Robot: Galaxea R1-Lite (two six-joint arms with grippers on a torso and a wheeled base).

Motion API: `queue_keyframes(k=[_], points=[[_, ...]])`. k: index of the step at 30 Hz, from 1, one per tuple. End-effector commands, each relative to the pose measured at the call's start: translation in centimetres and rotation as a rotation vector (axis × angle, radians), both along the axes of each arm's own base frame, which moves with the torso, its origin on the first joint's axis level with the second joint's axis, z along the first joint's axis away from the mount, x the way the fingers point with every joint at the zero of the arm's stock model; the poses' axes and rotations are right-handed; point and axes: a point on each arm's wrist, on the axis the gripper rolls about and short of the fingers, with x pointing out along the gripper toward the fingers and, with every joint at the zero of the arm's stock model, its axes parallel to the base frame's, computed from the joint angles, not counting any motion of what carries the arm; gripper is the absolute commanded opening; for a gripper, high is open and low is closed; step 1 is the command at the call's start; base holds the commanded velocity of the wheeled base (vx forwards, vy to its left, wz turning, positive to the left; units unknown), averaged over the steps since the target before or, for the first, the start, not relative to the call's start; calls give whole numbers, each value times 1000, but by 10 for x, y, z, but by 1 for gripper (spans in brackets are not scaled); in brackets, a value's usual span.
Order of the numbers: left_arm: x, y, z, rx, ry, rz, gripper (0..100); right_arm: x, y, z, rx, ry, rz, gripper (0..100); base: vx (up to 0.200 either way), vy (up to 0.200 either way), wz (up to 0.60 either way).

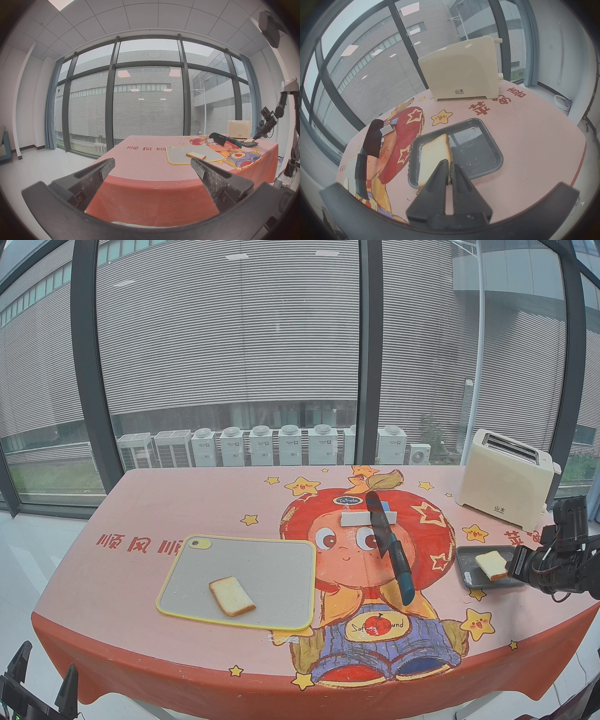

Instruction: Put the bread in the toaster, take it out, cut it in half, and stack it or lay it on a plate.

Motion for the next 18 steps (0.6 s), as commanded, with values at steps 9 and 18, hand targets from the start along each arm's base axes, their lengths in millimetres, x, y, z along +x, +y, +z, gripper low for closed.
queue_keyframes(k=[9, 18], points=[[1, 0, -5, 0, 19, 0, 100, 6, -4, -1, 27, 2, -40, 0, 0, 0, 0], [1, 0, -5, 0, 19, 0, 100, 10, -4, -4, 34, 11, -52, 0, 0, 0, 0]])
